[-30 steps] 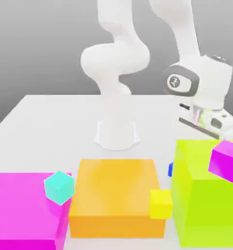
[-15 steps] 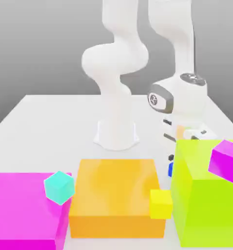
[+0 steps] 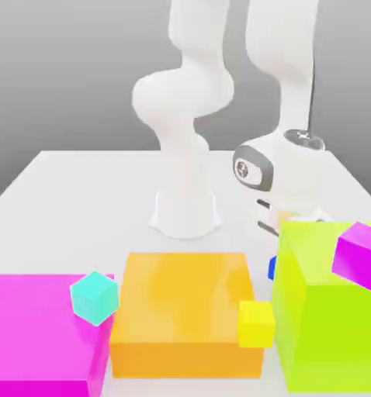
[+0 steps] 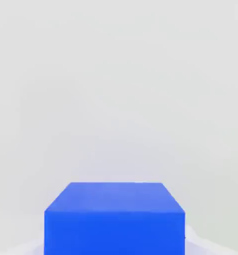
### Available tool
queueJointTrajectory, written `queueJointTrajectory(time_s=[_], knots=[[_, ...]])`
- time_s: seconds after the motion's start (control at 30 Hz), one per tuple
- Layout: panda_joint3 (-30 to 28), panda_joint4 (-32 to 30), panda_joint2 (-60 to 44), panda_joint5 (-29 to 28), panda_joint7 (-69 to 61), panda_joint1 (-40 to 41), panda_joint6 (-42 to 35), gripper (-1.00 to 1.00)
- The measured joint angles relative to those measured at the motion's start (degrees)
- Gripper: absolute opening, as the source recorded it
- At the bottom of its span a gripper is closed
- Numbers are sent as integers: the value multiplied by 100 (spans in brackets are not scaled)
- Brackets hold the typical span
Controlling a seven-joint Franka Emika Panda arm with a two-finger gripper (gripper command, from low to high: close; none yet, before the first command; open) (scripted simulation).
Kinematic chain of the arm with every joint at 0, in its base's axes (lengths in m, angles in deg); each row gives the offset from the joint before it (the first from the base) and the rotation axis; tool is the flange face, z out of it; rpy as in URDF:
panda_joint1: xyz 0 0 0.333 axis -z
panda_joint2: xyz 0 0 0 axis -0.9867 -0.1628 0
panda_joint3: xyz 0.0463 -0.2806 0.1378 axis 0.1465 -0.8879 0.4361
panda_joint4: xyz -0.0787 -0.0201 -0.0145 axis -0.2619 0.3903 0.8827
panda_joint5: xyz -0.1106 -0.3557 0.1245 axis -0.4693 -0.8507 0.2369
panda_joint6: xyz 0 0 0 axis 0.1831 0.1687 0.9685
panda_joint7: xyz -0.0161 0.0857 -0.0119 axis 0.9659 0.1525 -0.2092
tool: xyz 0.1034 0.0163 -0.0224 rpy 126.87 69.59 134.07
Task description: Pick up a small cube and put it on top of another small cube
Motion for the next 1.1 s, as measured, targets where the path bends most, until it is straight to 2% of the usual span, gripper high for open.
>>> queueJointTrajectory(time_s=[0.2,0.43,0.5,0.6,0.67,0.77,0.93,1.1], knots=[[303,-115,730,291,-207,217,-620,-100],[357,-261,1555,38,179,297,-1326,-100],[537,36,1426,-139,781,224,-1457,-100],[809,625,1024,-328,1802,-352,-1566,-100],[732,1036,906,-347,2135,-797,-1824,-100],[465,1658,924,-375,2302,-396,-2438,-100],[523,2697,1022,-477,2495,322,-3540,-100],[364,3732,1132,-590,2669,280,-4654,-100]])
